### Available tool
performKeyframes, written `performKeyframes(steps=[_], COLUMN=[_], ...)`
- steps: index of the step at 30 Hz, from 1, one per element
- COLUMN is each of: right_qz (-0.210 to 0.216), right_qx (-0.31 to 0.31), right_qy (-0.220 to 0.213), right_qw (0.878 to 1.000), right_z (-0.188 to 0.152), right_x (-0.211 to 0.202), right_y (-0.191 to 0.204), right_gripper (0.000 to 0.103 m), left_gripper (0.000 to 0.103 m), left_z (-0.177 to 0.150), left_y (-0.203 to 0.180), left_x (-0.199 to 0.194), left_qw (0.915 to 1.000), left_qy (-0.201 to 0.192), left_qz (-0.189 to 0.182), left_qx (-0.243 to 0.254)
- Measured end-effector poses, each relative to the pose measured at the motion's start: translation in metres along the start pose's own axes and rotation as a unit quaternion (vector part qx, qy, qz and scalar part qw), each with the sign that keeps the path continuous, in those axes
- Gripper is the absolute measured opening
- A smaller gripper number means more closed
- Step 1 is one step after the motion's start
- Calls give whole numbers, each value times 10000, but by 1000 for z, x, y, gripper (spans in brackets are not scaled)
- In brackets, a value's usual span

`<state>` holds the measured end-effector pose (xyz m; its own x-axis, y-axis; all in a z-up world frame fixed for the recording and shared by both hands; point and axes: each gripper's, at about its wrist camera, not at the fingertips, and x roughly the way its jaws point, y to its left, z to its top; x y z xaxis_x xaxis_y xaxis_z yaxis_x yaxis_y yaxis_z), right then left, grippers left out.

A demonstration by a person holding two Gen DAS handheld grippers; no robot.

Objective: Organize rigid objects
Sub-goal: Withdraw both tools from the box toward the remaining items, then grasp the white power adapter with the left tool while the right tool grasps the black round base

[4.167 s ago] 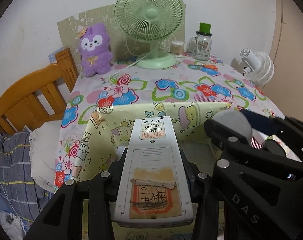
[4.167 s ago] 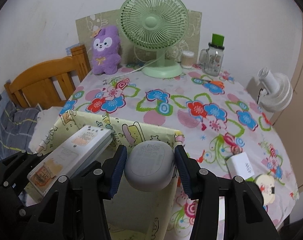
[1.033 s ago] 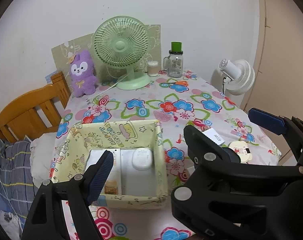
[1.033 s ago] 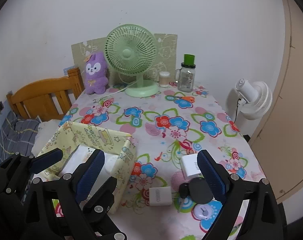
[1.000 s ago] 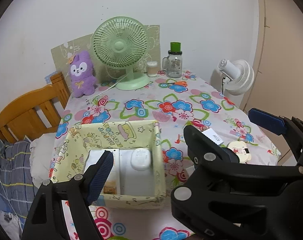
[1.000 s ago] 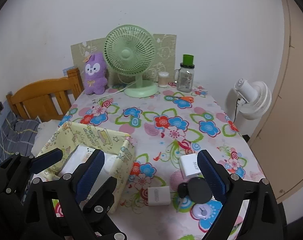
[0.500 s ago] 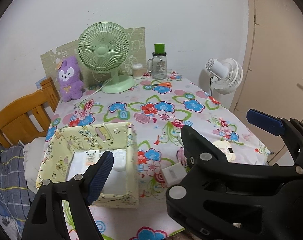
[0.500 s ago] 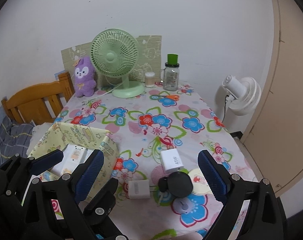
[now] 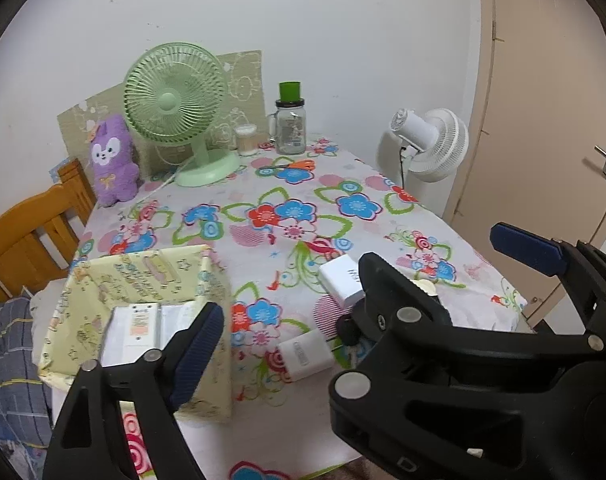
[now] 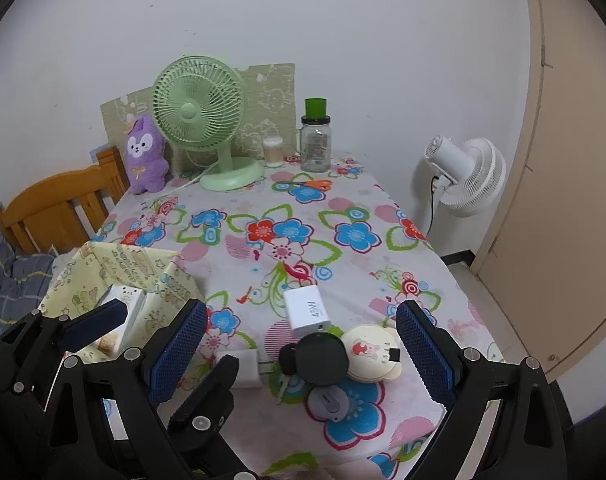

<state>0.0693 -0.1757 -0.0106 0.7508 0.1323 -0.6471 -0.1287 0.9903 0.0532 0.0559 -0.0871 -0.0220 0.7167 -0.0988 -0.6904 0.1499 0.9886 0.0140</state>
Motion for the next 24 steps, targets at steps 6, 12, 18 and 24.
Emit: performKeyframes(steps=[6,12,18,24], right_qz=[-88,-240,-294,-239], right_qx=[-33,-139,-90,-7], right_qy=[-23,-6,69,151], right_qw=[10000,9996,9995,9996], right_z=[-5,-14,-27,-36], right_x=[11,28,45,59], right_y=[-15,-26,-34,-41], right_gripper=[97,97,97,97], left_gripper=[90,90,90,90], left_z=[-2,-11,-19,-26], left_y=[-12,-19,-26,-28], left_x=[17,39,56,67], left_qw=[9999,9996,9995,9992], left_qy=[82,220,246,204], left_qz=[-41,-149,-216,-332], left_qx=[57,36,42,-71])
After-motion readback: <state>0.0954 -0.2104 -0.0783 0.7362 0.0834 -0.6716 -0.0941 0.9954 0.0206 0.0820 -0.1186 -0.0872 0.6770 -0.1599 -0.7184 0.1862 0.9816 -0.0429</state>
